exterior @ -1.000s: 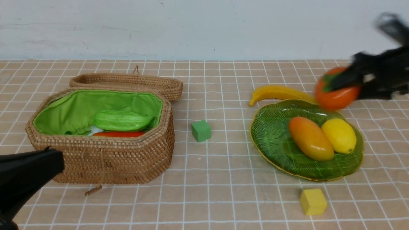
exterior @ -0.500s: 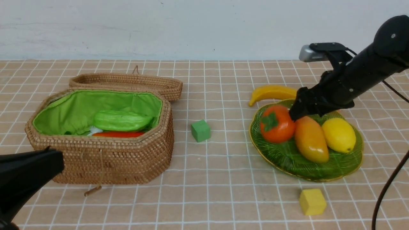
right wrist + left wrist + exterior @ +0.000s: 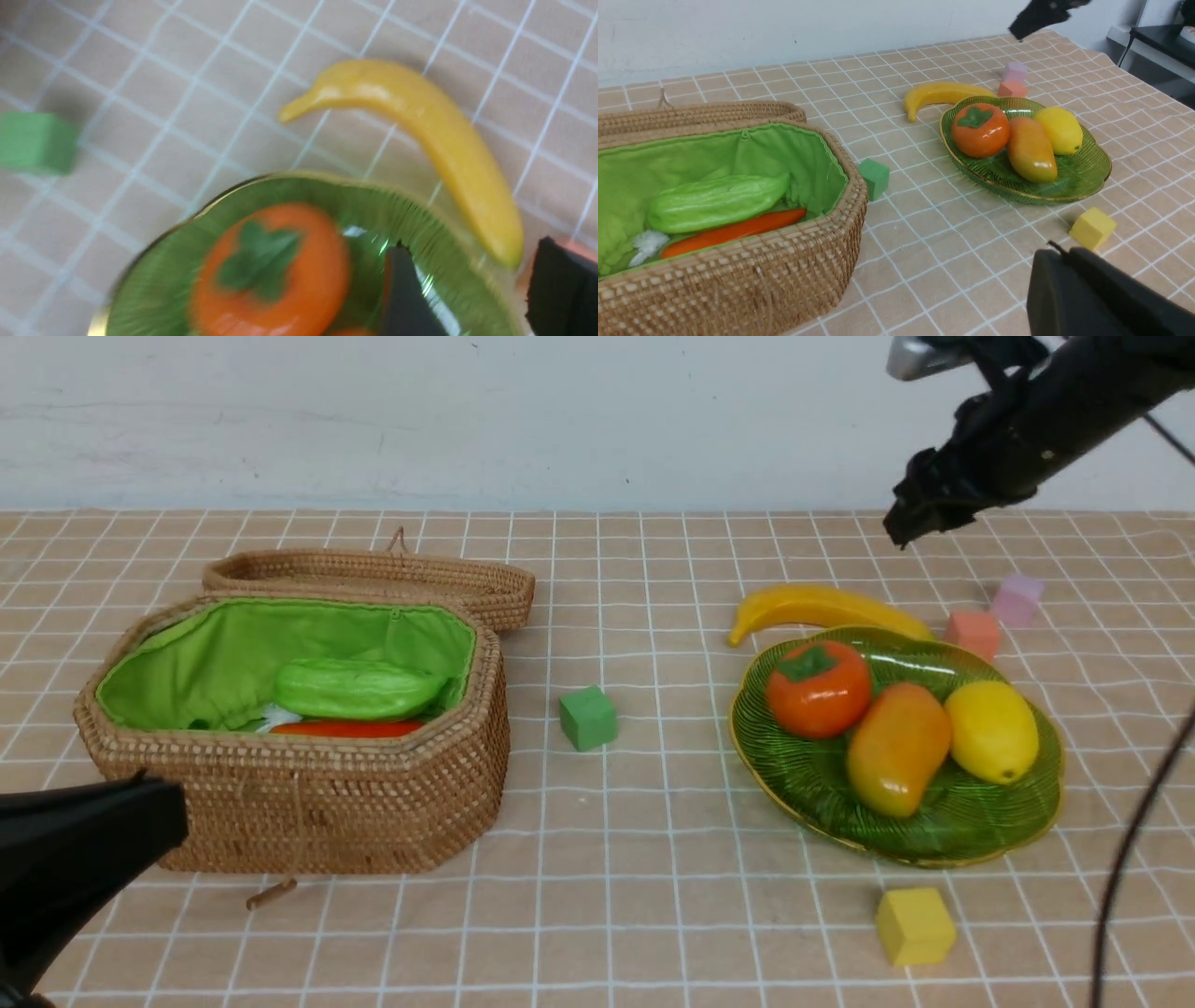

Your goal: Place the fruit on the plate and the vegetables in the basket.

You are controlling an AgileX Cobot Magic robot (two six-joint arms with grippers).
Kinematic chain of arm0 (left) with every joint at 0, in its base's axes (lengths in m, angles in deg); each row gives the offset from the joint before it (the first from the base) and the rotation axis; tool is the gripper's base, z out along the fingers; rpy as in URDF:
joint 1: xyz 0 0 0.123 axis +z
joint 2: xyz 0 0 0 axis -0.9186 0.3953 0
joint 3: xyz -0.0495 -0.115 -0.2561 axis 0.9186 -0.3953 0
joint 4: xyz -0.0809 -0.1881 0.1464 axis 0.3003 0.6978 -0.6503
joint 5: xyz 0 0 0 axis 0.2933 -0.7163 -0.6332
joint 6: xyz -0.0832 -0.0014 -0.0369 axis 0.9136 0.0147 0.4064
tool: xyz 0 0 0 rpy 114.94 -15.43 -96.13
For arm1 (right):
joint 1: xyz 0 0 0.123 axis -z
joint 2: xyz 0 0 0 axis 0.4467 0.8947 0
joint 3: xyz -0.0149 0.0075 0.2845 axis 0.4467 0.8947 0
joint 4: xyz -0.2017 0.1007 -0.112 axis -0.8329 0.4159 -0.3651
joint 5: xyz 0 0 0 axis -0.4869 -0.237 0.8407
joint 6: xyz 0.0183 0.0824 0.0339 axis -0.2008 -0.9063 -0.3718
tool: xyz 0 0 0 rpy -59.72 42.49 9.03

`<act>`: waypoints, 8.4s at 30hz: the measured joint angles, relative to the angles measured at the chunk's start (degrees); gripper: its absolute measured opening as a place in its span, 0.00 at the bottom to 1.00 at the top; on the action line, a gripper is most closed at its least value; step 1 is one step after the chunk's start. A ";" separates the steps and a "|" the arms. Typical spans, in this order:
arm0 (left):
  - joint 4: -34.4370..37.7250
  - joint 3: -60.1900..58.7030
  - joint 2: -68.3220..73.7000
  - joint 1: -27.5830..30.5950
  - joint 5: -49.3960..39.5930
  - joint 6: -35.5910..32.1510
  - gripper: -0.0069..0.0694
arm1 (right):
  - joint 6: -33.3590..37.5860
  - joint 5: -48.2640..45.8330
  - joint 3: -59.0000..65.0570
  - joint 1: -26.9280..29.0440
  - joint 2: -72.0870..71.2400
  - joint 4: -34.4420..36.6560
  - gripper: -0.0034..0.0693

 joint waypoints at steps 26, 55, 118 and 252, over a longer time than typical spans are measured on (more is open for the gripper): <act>-0.10 0.00 0.00 0.00 -5.12 -0.06 0.10 | 6.89 10.09 -20.93 2.58 26.76 3.32 0.85; -0.10 0.00 0.00 0.00 -5.08 0.17 0.10 | 6.95 11.58 -20.87 4.19 21.01 5.61 0.49; 2.94 -20.05 -23.85 0.00 15.66 -2.13 0.07 | -24.95 -7.64 67.58 3.75 -71.13 -3.05 0.05; -2.25 -36.58 -28.63 24.74 4.72 10.76 0.10 | -28.86 38.96 126.93 3.75 -126.82 -8.19 0.15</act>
